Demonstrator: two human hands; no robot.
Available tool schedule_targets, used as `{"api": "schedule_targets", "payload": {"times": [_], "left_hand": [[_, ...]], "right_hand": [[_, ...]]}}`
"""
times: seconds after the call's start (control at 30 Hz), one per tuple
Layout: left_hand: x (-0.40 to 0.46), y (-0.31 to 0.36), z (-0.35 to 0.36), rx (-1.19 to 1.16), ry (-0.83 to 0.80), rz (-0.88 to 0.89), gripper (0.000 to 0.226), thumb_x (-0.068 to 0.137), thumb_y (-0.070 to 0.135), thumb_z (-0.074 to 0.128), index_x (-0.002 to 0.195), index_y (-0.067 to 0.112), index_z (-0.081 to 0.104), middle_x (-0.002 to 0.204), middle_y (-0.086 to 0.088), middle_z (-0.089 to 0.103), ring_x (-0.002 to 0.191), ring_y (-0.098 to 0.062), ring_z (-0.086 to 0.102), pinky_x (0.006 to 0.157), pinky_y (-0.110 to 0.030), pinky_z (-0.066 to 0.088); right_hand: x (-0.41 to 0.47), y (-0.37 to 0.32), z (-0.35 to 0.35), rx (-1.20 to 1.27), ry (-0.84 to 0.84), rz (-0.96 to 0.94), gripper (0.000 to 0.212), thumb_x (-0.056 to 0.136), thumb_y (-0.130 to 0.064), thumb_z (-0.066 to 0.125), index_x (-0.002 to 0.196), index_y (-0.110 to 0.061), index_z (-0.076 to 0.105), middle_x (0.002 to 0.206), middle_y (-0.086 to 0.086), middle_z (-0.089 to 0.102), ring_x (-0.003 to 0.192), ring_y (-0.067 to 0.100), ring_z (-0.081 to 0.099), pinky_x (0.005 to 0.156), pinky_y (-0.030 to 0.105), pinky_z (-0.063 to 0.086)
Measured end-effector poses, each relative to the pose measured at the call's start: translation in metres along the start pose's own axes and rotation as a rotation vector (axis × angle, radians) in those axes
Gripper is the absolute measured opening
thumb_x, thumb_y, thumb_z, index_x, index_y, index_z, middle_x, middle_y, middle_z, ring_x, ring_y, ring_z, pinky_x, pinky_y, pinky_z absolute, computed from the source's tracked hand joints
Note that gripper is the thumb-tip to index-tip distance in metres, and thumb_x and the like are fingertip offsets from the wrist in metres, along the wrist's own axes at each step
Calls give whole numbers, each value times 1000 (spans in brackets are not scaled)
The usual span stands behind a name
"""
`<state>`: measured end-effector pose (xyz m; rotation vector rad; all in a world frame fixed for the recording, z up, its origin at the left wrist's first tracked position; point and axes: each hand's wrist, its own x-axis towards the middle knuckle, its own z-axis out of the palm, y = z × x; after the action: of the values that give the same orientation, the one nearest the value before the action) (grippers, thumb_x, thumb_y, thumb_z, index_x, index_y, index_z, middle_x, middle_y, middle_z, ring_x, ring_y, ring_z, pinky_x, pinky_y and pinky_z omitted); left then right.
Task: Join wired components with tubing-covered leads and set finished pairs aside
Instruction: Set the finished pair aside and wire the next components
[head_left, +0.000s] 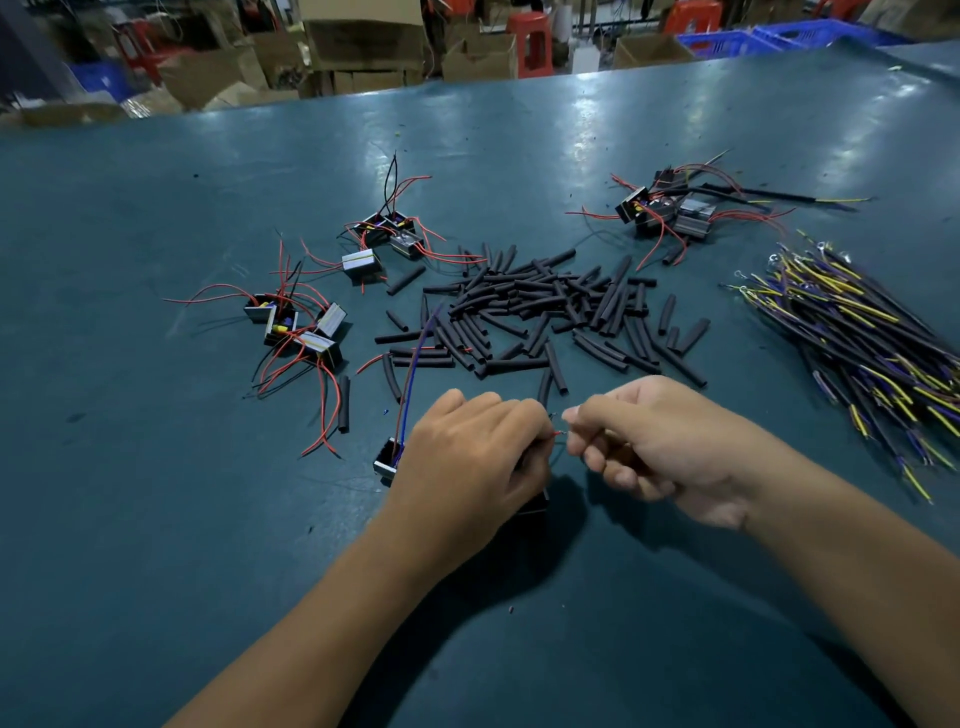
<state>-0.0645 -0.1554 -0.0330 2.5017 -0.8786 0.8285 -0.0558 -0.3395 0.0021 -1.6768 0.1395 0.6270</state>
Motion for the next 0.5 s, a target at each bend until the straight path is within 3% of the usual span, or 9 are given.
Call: {"api": "schedule_targets", "payload": {"times": [0.3,0.5], "left_hand": [[0,1,-2,17,-16,12,17,90,13,66,75,10,62,61,0,53,55,-23,45,53,-39,35],[0,-2,-6,-95,-42,-50,14,89,14,66,76,11,62,61,2,53,55,-19,43,56,-37,34]], "right_hand": [[3,2,4,91,-84,-37,31,90,-9,56,61,-16,63,60,1,52,42,8,40,31,15,23],[4,4,2,-20,-89,-252,25,92,-4,60,68,-13,64,55,1,52,43,11,41,42,16,30]]}}
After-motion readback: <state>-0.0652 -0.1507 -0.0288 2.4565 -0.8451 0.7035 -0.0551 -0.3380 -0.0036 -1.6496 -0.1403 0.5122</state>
